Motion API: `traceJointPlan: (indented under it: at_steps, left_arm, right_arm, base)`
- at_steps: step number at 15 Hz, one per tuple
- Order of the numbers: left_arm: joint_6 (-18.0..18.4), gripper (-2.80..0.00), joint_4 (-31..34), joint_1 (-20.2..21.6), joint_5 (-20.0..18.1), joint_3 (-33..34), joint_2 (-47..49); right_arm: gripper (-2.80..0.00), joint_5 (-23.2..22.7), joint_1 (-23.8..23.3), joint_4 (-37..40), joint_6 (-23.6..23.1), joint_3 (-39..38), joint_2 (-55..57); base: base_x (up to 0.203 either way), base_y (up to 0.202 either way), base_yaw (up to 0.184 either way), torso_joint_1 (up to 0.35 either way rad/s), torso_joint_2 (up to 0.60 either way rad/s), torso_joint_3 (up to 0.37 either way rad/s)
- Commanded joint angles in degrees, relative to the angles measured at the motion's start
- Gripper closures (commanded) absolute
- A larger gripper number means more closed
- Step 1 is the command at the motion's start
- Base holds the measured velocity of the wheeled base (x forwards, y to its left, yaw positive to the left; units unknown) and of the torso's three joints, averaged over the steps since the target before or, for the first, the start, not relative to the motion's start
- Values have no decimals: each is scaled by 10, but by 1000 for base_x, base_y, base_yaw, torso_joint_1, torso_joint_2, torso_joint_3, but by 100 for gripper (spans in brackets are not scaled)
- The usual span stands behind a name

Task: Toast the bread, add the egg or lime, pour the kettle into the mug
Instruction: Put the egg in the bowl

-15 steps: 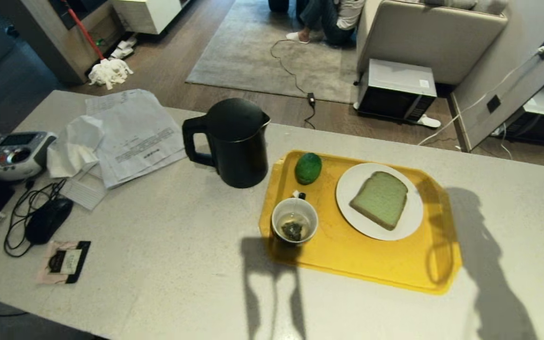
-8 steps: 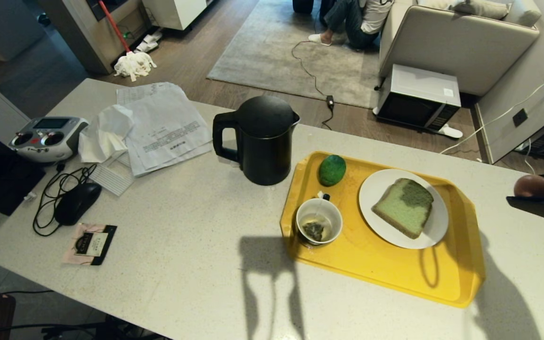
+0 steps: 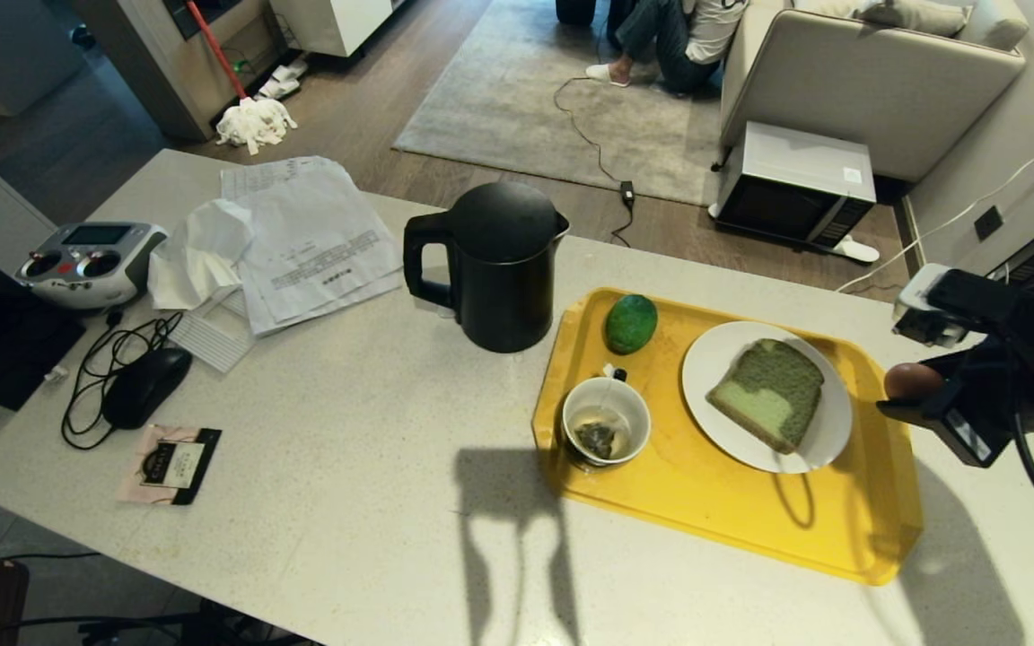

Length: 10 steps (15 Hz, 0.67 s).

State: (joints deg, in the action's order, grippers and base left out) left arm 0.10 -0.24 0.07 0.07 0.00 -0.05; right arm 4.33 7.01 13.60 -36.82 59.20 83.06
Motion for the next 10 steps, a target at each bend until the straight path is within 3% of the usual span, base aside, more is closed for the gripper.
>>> traceJointPlan:
  at_steps: [1,4,10]
  left_arm:
    - [0,0,0,0,0,0,0]
    - [0,0,0,0,0,0,0]
    - [0,0,0,0,0,0,0]
  right_arm:
    - [0,16,7,-37,-2,1,69]
    - [0,50,7,-67,-1,16,123]
    - [0,52,13,-68,1,20,167]
  base:
    - [0,0,0,0,0,0]
    - [0,0,0,0,0,0]
    - [0,0,0,0,0,0]
